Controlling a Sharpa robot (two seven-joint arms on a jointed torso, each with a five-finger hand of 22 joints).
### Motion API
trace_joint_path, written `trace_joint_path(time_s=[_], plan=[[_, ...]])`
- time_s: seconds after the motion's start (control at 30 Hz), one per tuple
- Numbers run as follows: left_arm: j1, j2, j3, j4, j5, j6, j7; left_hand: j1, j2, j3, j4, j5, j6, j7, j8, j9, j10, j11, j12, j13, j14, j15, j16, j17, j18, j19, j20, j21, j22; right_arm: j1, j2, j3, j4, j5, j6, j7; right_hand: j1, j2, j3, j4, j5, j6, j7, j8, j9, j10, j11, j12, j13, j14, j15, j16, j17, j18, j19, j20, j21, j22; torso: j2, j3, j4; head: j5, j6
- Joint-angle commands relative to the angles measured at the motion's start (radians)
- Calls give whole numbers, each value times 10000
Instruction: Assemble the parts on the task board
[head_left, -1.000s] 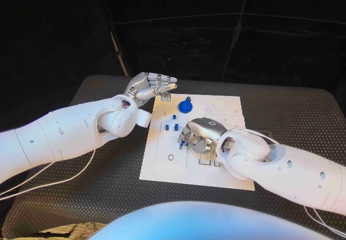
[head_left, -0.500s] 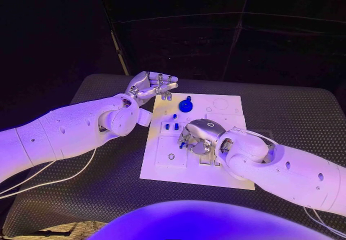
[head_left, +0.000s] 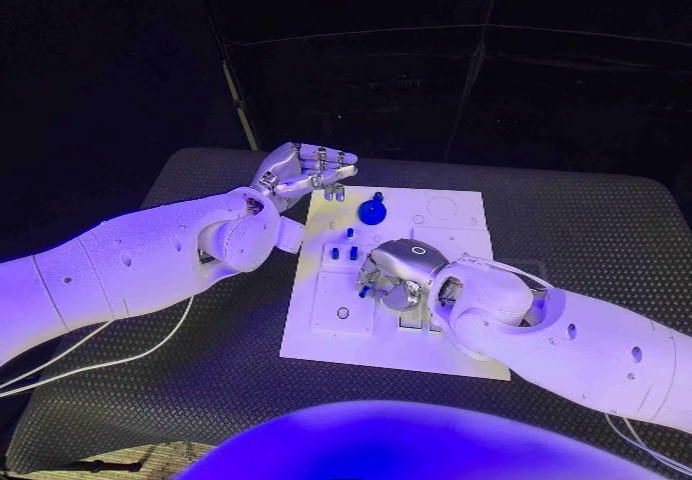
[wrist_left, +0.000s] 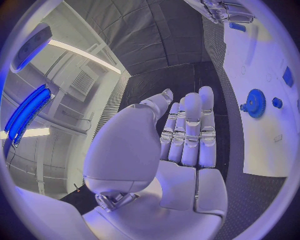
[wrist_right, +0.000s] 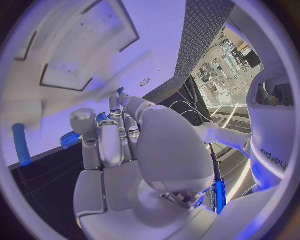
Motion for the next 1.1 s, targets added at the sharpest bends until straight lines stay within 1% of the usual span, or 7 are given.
trace_joint_path(time_s=[0.03, 0.37, 0.53, 0.63, 0.73, 0.9, 1.1], plan=[[18, 11, 14, 13, 49, 114, 34, -26, 55, -78, -4, 31, -73, -23, -18, -4, -79, 8, 34, 15, -63, -4, -66, -17, 42, 11, 92, -65, -11, -4, 20, -98, -3, -249, 329, -141, -137, 13, 55, -2, -54, -13, 67, -15, 9, 41, 17, -42, 12, 311, 3, 33, -12, -34, -30, 11, 35, -15, -9, 2, -2, 1, 2], [18, 7, 14, 5, 49, 125, 17, -26, 55, -78, -4, 31, -73, -23, -18, -4, -79, 8, 34, 15, -63, -4, -66, -17, 42, 11, 92, -65, -11, -4, 73, -207, -38, -310, 414, -207, -280, -41, 0, -29, -69, -68, 74, -63, -1, -10, 26, -93, 12, 304, 11, 26, -39, -27, -63, 20, 16, -52, -8, 2, -8, -22, 2], [18, 6, 14, -1, 49, 142, 2, -38, 66, -106, 13, 32, -83, -23, -11, -2, -94, 8, 56, 19, -68, 0, -74, -17, 45, 13, 99, -89, -30, -4, 67, -217, -68, -304, 232, -186, -746, -324, -150, 58, 183, -1044, 316, -377, -70, -1052, 328, -670, -230, 272, 271, -15, -144, -23, -178, 190, -82, -216, -12, -2, 0, -34, 2], [18, 5, 14, -7, 49, 158, -11, -38, 66, -106, 13, 32, -83, -23, -11, -2, -94, 8, 56, 19, -68, 0, -74, -17, 45, 13, 99, -89, -30, -4, 54, -220, -76, -293, -172, -149, -956, -519, -341, 89, 178, -1747, 314, -367, -56, -1680, 447, -856, -248, 228, 364, -63, -249, 45, -360, 314, -258, -521, -14, 5, 0, -34, 2], [18, 6, 14, -18, 49, 174, -22, -38, 66, -106, 13, 32, -83, -23, -11, -2, -94, 8, 56, 19, -68, 0, -74, -17, 45, 13, 99, -89, -30, -4, 18, -221, -51, -237, -701, -37, -996, -549, -610, 66, 159, -2145, 256, -344, -34, -2200, 506, -813, -210, 173, 410, -132, -389, 142, -657, 383, -569, -1048, -17, 7, -4, -48, 2], [17, -2, 14, -28, 49, 197, -37, -38, 66, -106, 13, 32, -83, -23, -11, -2, -94, 8, 56, 19, -68, 0, -74, -17, 45, 13, 99, -89, -30, -5, -187, -221, 168, -104, -1339, 202, -972, -545, -742, 36, 175, -2222, 251, -335, -24, -2370, 522, -717, -194, 152, 421, -158, -445, 160, -707, 401, -649, -1167, -10, 10, -5, -43, 2], [15, -30, 14, -42, 49, 218, -50, -38, 66, -106, 13, 32, -83, -23, -11, -2, -94, 8, 56, 19, -68, 0, -74, -17, 45, 13, 99, -89, -30, -6, -801, -211, 810, 103, -1923, 383, -933, -536, -881, -4, 329, -2171, 276, -305, -5, -2424, 512, -519, -166, 143, 416, -175, -493, 153, -649, 402, -646, -1137, -19, 9, -21, -30, 22]])
